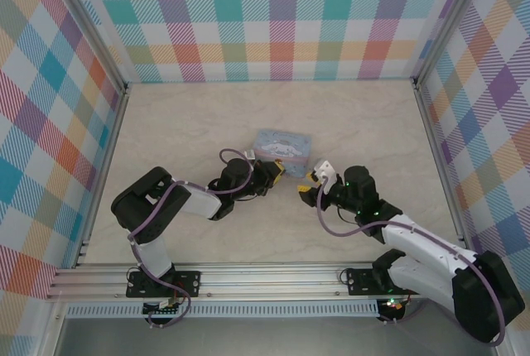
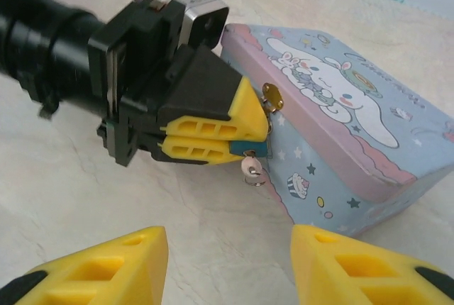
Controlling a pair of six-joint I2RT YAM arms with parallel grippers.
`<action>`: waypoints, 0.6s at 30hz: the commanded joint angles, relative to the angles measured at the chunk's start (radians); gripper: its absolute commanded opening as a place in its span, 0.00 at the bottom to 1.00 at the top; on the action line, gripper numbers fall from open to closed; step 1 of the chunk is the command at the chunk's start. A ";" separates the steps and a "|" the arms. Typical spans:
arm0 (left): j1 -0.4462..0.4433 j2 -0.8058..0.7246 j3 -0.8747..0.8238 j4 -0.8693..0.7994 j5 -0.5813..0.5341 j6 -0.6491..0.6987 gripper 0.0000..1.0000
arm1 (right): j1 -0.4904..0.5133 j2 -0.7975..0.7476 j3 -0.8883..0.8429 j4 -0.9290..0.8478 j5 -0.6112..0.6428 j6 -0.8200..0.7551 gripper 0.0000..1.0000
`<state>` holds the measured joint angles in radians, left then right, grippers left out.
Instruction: Unlock a padlock with a key
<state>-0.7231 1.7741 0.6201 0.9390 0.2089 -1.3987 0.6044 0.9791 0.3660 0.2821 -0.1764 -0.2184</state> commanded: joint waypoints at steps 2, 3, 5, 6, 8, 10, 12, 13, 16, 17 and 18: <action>0.008 -0.050 0.033 -0.024 0.012 -0.074 0.00 | 0.085 0.090 0.008 0.158 0.195 -0.246 0.48; 0.008 -0.054 0.032 -0.025 0.014 -0.079 0.00 | 0.090 0.116 0.016 0.175 0.214 -0.269 0.48; 0.008 -0.065 0.034 -0.040 0.014 -0.086 0.00 | 0.093 0.158 0.028 0.208 0.237 -0.303 0.47; 0.009 -0.073 0.035 -0.050 0.012 -0.086 0.00 | 0.093 0.177 0.034 0.217 0.241 -0.319 0.47; 0.008 -0.087 0.039 -0.077 0.013 -0.084 0.00 | 0.097 0.216 0.053 0.226 0.246 -0.345 0.44; 0.008 -0.095 0.043 -0.089 0.015 -0.080 0.00 | 0.102 0.254 0.064 0.240 0.252 -0.367 0.43; 0.009 -0.102 0.044 -0.092 0.016 -0.079 0.00 | 0.107 0.291 0.072 0.260 0.262 -0.383 0.42; 0.008 -0.104 0.044 -0.094 0.017 -0.077 0.00 | 0.112 0.303 0.076 0.271 0.267 -0.384 0.40; 0.008 -0.109 0.042 -0.100 0.017 -0.075 0.00 | 0.131 0.330 0.092 0.290 0.275 -0.392 0.40; 0.009 -0.110 0.040 -0.098 0.014 -0.075 0.00 | 0.138 0.338 0.101 0.290 0.277 -0.395 0.39; 0.009 -0.110 0.040 -0.099 0.015 -0.075 0.00 | 0.145 0.348 0.110 0.291 0.283 -0.398 0.39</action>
<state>-0.7231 1.7008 0.6376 0.8612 0.2199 -1.4700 0.7300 1.3075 0.4343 0.5137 0.0891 -0.5770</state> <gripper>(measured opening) 0.106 0.395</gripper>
